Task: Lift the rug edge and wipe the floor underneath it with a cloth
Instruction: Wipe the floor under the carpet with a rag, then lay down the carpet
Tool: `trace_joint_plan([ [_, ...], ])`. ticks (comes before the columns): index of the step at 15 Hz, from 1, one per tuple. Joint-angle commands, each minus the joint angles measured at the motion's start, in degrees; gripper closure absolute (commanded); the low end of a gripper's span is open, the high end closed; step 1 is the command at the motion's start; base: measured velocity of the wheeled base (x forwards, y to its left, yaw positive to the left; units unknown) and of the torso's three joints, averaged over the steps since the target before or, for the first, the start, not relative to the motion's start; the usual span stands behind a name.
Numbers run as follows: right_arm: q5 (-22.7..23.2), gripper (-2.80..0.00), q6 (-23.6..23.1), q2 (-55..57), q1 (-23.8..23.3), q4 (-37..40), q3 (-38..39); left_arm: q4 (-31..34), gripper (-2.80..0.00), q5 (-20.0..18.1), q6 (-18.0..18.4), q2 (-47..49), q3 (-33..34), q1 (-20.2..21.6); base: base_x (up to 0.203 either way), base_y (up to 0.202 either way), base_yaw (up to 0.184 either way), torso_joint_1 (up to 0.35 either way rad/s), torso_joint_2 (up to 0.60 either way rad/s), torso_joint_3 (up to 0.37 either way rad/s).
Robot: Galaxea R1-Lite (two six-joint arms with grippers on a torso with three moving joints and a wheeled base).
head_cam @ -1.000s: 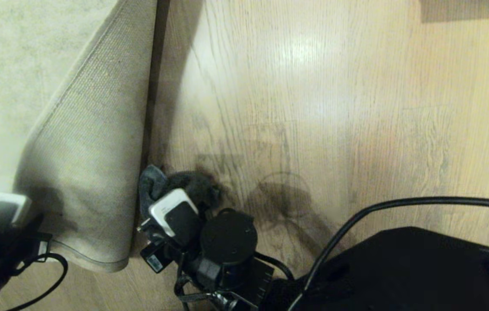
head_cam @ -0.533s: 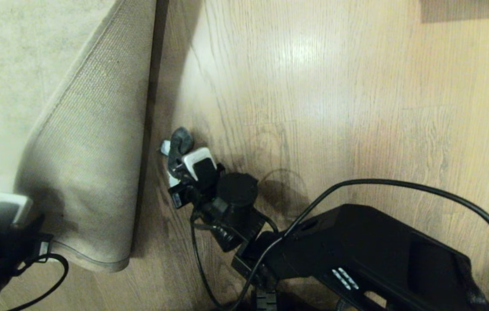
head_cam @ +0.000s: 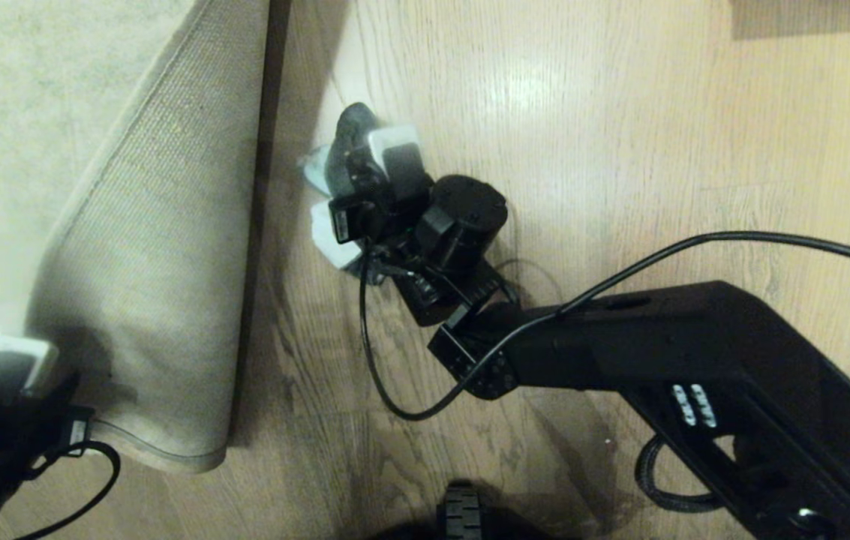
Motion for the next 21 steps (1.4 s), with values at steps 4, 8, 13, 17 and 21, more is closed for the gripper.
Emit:
trace_joint_plan([
  [4, -0.01, 0.0, -1.6, -10.63, 0.11, 0.85, 4.81, -1.97, 0.0, 0.03, 0.12, 0.11, 0.0, 0.03, 0.0, 0.0, 0.0, 0.0, 0.0, 0.0],
  [8, -0.08, 0.0, -1.85, -19.09, -0.87, -1.02, 19.67, -1.97, 0.0, 0.03, 0.12, 0.02, 0.0, 0.03, 0.0, 0.0, 0.0, 0.0, 0.0, 0.0],
  [13, -0.07, 0.0, -1.81, -27.53, -6.2, -9.25, 41.52, -1.97, 0.0, 0.03, 0.12, 0.11, 0.0, 0.03, 0.0, 0.0, 0.0, 0.0, 0.0, 0.0],
  [17, 1.48, 0.0, -1.6, -34.9, -18.16, -14.82, 56.55, -1.97, 0.0, 0.03, 0.12, 0.55, 0.0, 0.03, 0.0, 0.0, 0.0, 0.0, 0.0, 0.0],
  [21, 2.58, 0.0, 1.1, -43.98, -28.11, -13.91, 68.27, -1.97, 0.0, 0.03, 0.12, 0.55, 0.0, 0.03, 0.0, 0.0, 0.0, 0.0, 0.0, 0.0],
])
